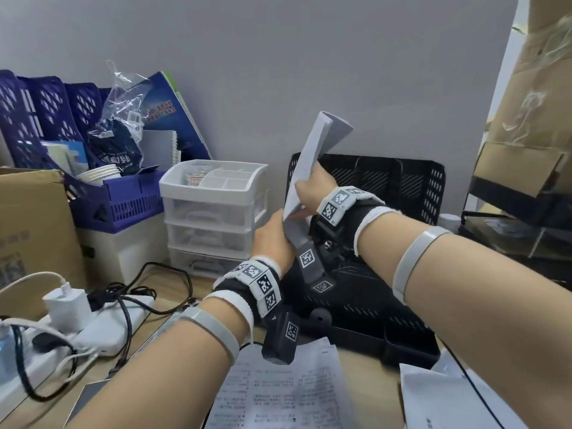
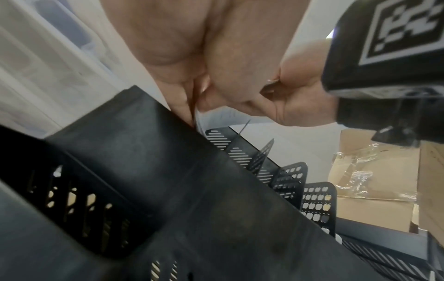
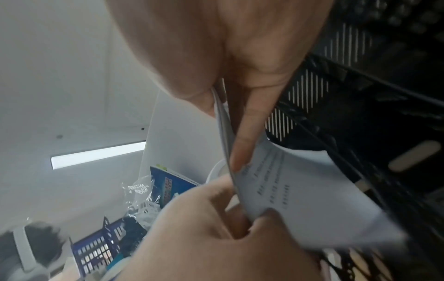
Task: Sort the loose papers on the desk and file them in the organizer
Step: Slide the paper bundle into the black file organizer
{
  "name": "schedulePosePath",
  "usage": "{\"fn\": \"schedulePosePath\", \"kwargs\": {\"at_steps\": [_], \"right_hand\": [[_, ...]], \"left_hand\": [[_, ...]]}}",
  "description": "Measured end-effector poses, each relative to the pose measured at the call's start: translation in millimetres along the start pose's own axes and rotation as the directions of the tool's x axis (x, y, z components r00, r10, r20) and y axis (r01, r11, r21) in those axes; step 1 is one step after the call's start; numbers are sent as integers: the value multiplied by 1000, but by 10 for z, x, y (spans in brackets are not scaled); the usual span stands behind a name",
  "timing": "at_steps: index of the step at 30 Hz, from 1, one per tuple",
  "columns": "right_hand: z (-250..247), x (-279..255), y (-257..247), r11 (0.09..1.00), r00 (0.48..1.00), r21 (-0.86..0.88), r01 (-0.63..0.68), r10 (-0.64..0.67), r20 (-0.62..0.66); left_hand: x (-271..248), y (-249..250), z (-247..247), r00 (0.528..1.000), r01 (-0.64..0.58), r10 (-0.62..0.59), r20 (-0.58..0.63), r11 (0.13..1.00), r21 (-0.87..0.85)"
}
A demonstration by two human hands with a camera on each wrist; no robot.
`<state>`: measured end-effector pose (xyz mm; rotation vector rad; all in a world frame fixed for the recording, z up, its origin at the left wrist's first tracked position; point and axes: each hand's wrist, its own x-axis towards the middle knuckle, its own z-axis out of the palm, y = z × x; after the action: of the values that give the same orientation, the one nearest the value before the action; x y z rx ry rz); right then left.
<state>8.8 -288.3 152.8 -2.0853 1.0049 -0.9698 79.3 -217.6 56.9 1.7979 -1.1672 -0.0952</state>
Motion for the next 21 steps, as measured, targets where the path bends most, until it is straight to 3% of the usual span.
{"fn": "schedulePosePath", "kwargs": {"at_steps": [3,4,7,11,16,21], "right_hand": [[49,96,27,992,999,120,-43,40,28],[57,130,63,992,998,111,-52,47,49],[53,120,141,998,994,-41,-57,60,92],[108,73,262,967,978,-217,-130,162,134],[269,-82,322,969,972,-248,-17,74,222],[216,-454,321,974,946,-209,88,-16,322]], "left_hand": [[28,-42,-115,994,0,-1,-110,1000,-8],[34,-57,-129,995,0,-1,-95,1000,-6],[5,-101,-48,995,6,-9,96,999,32],[-9,-122,87,995,-2,-6,97,996,84],[1,-110,64,999,2,-7,45,993,116],[-155,-201,-130,995,52,-55,-84,998,-37]]}}
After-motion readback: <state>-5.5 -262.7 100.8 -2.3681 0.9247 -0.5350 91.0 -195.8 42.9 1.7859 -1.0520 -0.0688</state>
